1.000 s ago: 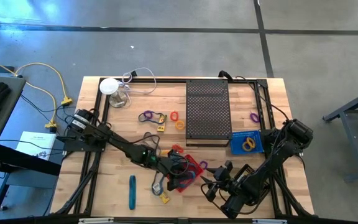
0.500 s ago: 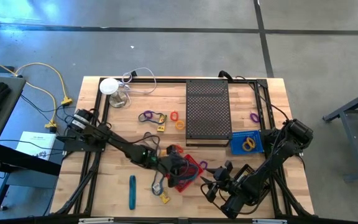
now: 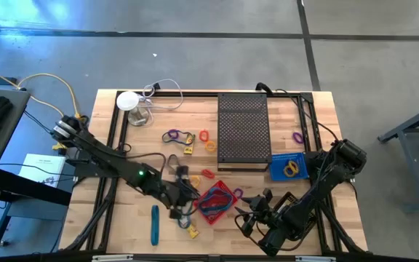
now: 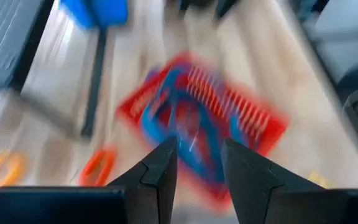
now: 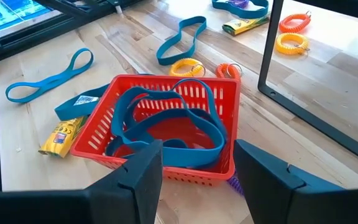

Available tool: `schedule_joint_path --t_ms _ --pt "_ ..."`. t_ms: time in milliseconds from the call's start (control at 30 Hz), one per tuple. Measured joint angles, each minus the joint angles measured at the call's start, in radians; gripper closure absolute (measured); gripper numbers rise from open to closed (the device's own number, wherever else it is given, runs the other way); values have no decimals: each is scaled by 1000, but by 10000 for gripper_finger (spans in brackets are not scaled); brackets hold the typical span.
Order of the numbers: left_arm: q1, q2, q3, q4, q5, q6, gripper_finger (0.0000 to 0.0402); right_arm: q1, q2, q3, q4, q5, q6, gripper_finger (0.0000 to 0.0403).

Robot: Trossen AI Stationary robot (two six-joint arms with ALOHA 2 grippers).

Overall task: Pick & Place Office Desk Supplies
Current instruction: Put the yellow spring keychain into the blue basket

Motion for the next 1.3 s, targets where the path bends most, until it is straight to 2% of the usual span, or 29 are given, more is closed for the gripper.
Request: schedule_joint_path --t_ms 100,200,433,600,800,1033,1300 --pt "1 -31 -9 -194 0 -53 284 2 0 0 13 0 0 220" --pt "10 -24 -45 -275 1 -139 284 2 0 0 16 0 0 220" --pt "63 34 -129 -213 -27 -159 284 1 0 0 19 4 -10 220" --pt "132 73 -133 -185 -57 -162 284 -1 0 0 28 4 -26 220" --pt "187 97 -135 -97 -55 -67 284 -1 0 0 39 2 -52 220" --pt "196 168 -136 -36 -4 -23 284 0 0 1 52 -9 -74 220" --pt "196 264 -133 18 -11 12 284 -1 0 0 102 -23 -131 220"
